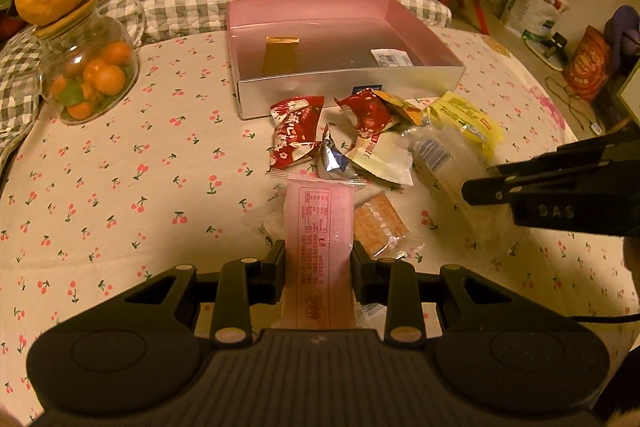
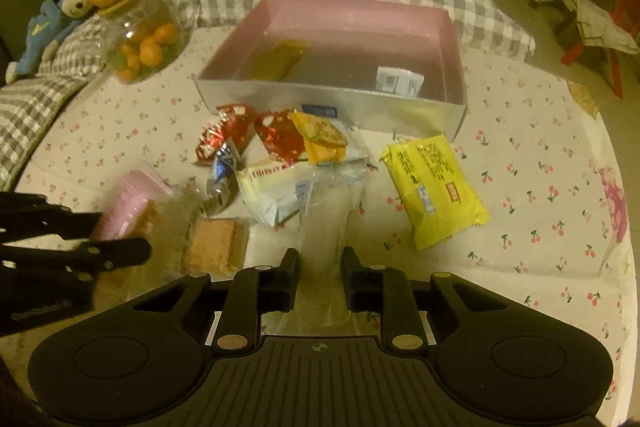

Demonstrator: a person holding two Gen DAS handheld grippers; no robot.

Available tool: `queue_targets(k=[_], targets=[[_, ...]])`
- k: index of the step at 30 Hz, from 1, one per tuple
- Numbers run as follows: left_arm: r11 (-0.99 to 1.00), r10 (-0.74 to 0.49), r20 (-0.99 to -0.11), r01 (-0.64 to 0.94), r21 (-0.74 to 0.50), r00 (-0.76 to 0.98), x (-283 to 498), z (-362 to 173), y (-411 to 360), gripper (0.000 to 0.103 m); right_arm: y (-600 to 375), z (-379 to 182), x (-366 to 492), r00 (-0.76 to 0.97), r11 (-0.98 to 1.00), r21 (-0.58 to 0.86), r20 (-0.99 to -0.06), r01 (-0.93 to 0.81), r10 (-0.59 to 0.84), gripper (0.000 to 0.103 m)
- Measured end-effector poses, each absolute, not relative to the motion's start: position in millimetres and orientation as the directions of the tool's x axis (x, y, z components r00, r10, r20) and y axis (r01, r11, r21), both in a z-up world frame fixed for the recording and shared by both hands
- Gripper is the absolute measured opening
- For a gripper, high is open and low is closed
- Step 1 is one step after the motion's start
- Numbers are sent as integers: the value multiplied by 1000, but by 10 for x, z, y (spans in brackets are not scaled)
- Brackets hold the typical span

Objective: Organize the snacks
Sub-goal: 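Lift the pink cake with the left tool while the right tool lifts the clear bag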

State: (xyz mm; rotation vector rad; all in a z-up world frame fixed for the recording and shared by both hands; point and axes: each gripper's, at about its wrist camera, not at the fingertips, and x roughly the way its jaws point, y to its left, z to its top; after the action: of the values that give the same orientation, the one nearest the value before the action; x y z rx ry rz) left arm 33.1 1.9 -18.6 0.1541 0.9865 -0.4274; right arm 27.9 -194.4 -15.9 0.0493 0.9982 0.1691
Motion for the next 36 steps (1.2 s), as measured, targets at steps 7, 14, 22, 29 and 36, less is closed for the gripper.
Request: queue_targets(k=[7, 14, 22, 29, 36], targets=[[906, -276, -835, 420, -60, 476, 329, -189, 1, 29, -1955, -38, 247, 553, 982, 139, -812, -129, 187, 20], [904, -277, -834, 422, -59, 477, 327, -187, -11, 29, -1984, 29, 228, 566, 979, 157, -799, -127, 201, 20], [903, -281, -829, 426, -58, 483, 322, -157, -34, 29, -2033, 206, 190, 601, 973, 191, -765, -131, 231, 20], [897, -300, -812, 437, -62, 501, 359, -40, -93, 29, -2087, 258, 243, 609, 970, 210, -756, -120, 239, 20], [889, -295, -796, 456, -27, 528, 533, 106, -244, 29, -2181, 298, 389, 606, 971, 218, -761, -99, 233, 20]])
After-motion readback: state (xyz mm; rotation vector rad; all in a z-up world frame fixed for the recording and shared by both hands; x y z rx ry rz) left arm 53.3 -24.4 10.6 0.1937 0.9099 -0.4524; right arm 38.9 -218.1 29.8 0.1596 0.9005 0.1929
